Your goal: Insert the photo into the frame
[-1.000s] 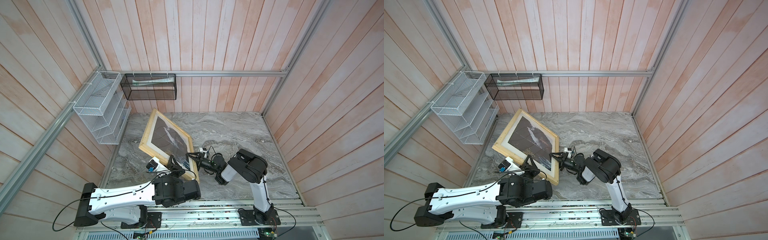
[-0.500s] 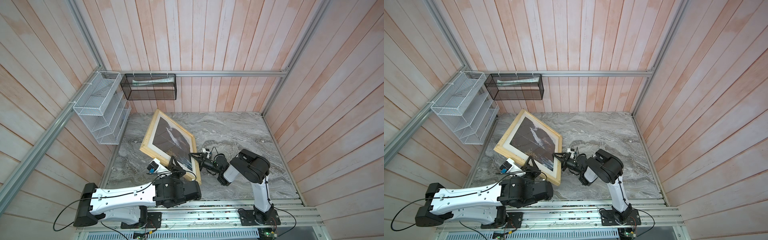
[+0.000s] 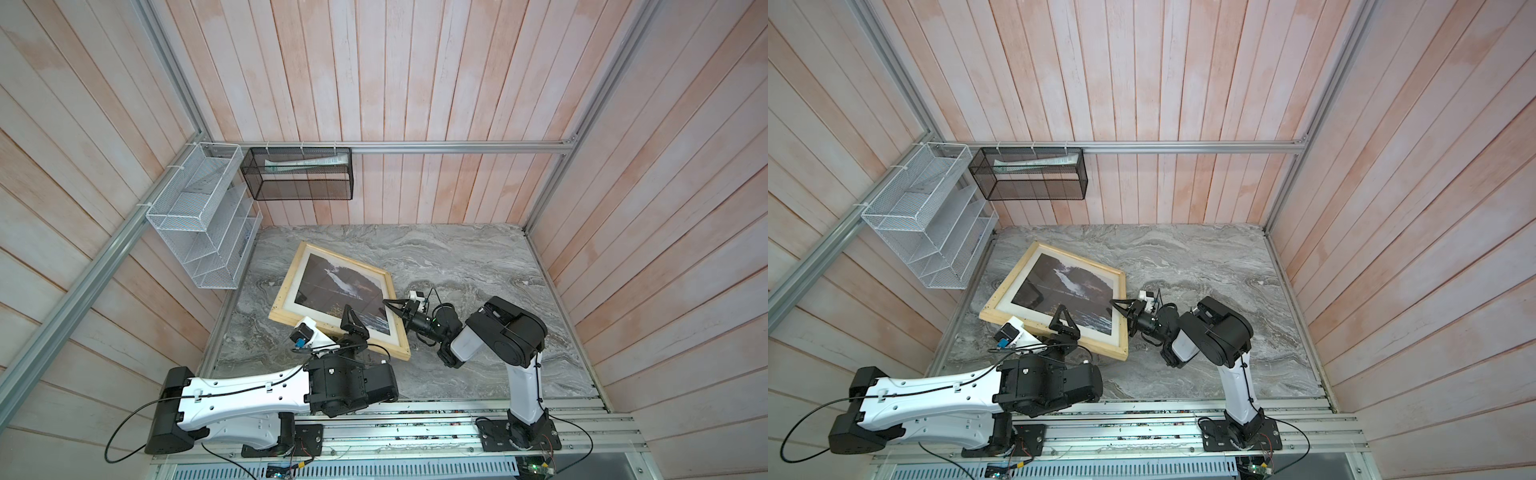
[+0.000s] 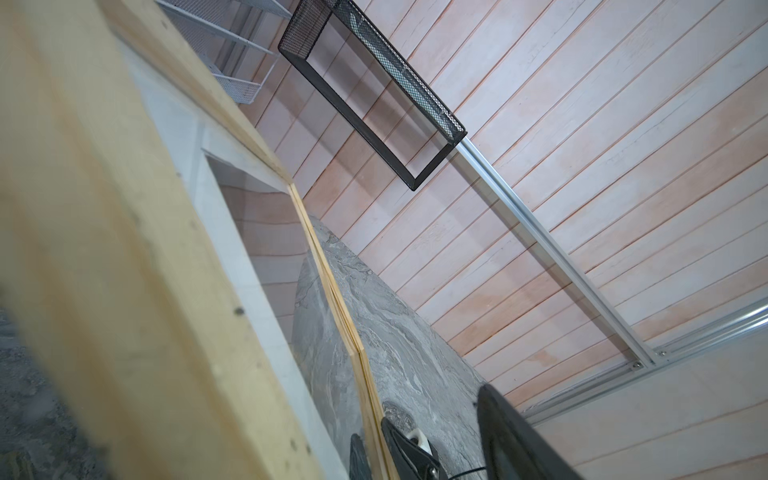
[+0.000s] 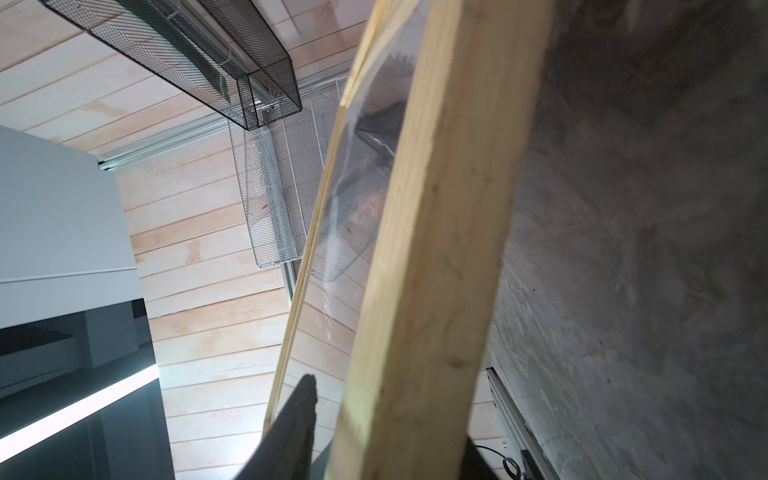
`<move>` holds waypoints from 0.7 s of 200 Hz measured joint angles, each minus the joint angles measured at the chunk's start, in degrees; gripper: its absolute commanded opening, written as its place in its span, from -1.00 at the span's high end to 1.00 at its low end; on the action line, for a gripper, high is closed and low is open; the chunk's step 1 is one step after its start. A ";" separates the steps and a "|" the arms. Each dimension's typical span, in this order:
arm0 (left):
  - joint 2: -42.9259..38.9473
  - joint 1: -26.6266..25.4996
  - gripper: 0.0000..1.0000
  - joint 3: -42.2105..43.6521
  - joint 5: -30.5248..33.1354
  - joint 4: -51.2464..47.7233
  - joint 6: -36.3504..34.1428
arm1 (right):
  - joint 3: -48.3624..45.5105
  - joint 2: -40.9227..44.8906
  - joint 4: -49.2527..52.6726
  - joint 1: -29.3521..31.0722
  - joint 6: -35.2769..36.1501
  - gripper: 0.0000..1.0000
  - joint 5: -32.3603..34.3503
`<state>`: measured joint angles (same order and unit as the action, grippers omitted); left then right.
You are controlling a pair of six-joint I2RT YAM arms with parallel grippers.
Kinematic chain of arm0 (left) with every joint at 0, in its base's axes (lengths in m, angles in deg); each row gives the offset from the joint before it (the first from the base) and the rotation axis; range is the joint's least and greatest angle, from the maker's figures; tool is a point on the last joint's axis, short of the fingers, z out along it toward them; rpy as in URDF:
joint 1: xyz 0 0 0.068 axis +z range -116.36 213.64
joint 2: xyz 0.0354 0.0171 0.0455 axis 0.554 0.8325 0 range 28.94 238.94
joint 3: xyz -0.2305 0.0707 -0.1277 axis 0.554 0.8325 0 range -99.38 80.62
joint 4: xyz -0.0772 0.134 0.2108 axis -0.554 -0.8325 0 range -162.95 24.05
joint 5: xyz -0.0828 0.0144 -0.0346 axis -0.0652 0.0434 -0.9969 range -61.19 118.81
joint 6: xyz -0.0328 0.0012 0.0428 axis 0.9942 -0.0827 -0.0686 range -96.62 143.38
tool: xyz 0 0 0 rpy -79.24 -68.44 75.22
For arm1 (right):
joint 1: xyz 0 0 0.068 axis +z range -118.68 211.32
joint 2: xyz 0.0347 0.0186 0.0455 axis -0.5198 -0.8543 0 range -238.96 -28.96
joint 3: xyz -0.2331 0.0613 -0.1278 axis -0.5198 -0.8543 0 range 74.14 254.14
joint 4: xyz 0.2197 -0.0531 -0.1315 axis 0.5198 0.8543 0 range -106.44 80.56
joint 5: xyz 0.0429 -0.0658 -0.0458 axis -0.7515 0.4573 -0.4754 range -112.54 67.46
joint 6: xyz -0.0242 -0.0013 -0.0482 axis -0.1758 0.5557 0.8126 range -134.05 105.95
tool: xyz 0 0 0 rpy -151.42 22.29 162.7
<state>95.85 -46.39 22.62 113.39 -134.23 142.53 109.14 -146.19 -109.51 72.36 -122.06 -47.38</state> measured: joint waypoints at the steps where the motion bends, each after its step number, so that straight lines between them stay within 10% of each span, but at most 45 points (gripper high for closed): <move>1: 0.00 0.00 -0.59 0.00 0.00 -0.07 0.00 | 0.00 0.02 -0.02 -0.02 0.04 0.10 0.07; 140: -1.36 0.00 -0.80 0.07 -0.26 -1.60 0.00 | 1.07 0.57 -0.74 -1.55 0.50 -0.13 -0.59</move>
<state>94.50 -46.39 22.68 113.12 -135.82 142.53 110.21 -145.62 -110.26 70.81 -121.56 -47.97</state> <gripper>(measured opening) 0.884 0.559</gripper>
